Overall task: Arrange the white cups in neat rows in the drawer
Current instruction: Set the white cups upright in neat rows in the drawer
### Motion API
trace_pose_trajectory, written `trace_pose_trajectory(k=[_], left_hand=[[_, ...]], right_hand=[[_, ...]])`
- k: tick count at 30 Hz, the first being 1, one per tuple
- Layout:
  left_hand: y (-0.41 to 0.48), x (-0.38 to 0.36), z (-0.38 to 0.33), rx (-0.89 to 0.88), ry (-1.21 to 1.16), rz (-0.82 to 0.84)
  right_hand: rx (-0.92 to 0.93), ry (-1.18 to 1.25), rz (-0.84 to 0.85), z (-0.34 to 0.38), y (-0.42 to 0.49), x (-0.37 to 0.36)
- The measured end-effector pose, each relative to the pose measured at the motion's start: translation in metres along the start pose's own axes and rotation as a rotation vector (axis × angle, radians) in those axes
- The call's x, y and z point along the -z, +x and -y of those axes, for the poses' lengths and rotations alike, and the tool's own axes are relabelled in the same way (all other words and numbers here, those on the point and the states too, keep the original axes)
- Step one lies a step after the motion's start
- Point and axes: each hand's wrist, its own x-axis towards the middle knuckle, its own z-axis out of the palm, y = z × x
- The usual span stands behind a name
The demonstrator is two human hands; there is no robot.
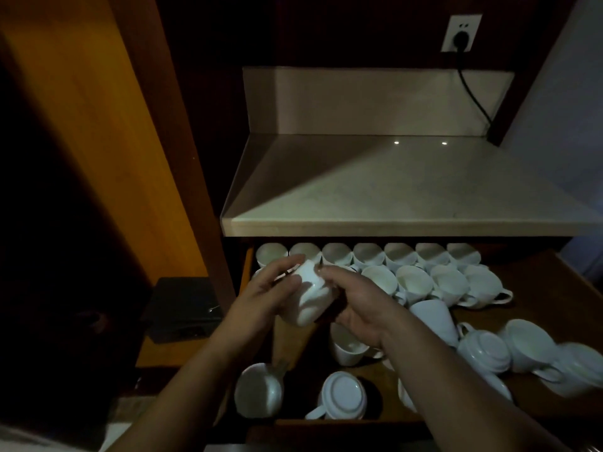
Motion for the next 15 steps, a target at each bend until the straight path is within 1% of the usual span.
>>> trace_pose_trajectory(k=[2,4,7,9,11,12,13,15], left_hand=[[0.002,0.011,-0.001,0.07,0.099,0.093],[0.006,0.021,-0.003,0.12,0.207,0.171],[0.012,0.032,-0.008,0.121,0.417,0.141],[0.014,0.033,-0.006,0.101,0.622,0.095],[0.014,0.033,0.006,0.091,0.836,0.044],[0.013,0.032,0.014,0.096,0.9,0.019],[0.012,0.032,0.023,0.104,0.94,-0.003],[0.01,0.028,0.04,0.115,0.98,-0.027]], right_hand=[[0.054,-0.078,0.064,0.001,-0.002,-0.001],[0.073,-0.182,0.089,0.001,-0.002,-0.003],[0.085,-0.346,0.087,0.0,0.001,-0.002],[0.131,-0.457,0.023,0.003,0.0,0.002],[0.197,-0.613,-0.133,0.009,-0.001,0.013],[0.213,-0.737,-0.213,0.009,-0.002,0.021],[0.217,-0.883,-0.255,0.007,-0.002,0.03],[0.179,-1.124,-0.246,-0.005,0.0,0.05]])
